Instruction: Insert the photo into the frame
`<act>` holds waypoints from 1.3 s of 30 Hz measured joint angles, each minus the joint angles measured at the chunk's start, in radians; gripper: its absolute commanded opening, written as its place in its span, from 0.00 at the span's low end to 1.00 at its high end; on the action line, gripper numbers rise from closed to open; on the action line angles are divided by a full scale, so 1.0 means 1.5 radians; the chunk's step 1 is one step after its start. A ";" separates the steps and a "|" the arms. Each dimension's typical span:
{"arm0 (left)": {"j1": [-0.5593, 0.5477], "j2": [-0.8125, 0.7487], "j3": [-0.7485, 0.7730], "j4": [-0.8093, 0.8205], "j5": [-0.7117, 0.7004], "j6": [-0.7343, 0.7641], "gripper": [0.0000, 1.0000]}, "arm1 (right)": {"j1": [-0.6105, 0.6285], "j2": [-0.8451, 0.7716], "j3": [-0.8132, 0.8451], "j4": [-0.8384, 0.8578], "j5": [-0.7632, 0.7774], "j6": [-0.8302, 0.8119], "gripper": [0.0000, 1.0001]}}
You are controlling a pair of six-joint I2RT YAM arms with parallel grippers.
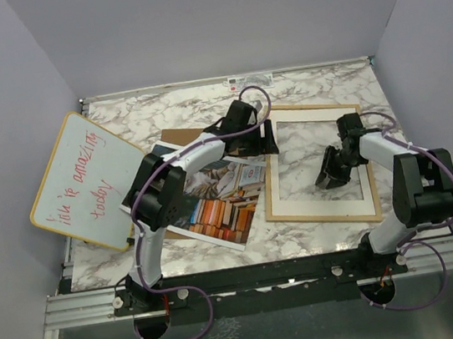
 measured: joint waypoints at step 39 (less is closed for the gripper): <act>-0.020 0.096 0.064 -0.005 -0.108 -0.039 0.38 | -0.017 0.010 0.233 -0.023 0.151 0.016 0.50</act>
